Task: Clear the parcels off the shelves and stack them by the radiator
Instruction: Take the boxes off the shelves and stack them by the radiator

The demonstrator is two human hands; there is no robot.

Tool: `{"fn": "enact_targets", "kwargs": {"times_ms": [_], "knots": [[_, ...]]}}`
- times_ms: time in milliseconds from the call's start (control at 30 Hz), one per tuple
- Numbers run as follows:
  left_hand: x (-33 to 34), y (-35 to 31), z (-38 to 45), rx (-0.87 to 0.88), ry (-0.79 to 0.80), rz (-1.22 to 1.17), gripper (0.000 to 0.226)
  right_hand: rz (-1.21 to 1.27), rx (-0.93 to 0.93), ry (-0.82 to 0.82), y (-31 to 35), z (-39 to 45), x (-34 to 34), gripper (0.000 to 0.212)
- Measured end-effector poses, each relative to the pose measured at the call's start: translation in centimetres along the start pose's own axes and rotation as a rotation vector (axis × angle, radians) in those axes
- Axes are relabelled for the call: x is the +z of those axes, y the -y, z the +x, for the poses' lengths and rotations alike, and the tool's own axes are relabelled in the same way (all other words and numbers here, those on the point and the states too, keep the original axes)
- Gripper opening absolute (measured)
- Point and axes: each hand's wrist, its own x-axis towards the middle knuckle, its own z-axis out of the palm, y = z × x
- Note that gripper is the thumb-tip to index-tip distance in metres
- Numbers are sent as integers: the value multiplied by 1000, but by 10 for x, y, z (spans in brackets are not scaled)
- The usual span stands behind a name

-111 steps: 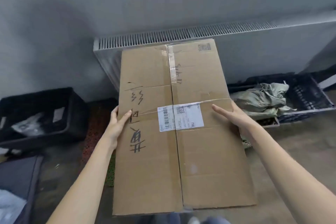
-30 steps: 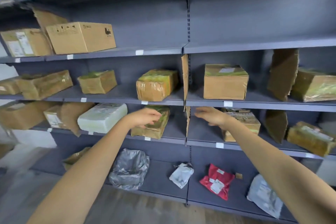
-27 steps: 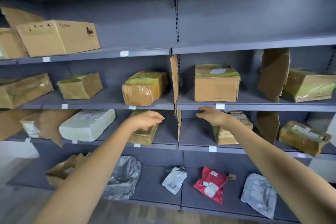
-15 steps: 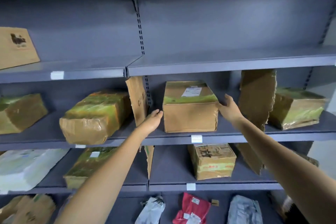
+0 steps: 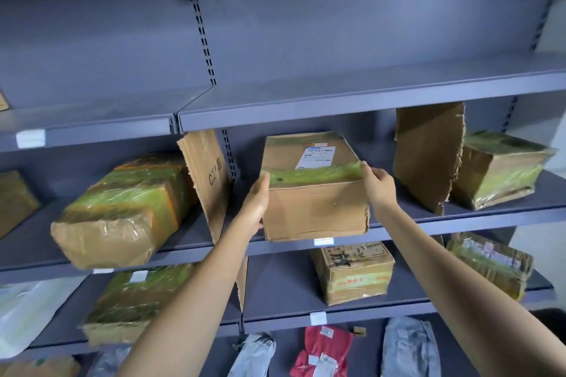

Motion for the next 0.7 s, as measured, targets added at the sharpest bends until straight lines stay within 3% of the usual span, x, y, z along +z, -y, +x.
{"fn": "enact_targets", "kwargs": {"times_ms": [167,333,400,467,567,633,700], "knots": [[-12,18,-39,30,201,44,54,119,142,47,-2,-39,-30,40],[-29,54,-81,30,319,-14,57,167,259,229,-11,-110,-56,34],[-35,71,-98,9,359,-19,73,171,257,236,-18,-139,-69,25],[-41,91,-115,-16,406,56,102,194,251,197,-30,-168,-83,32],[-40,124,-142,-50,586,200,118,232,238,162,-57,-216,-118,18],[-25,146,-162,-81,758,286,105,274,274,113,-81,-249,-150,10],[2,166,-183,-106,916,389,64,306,315,52,-102,-280,-186,8]]}}
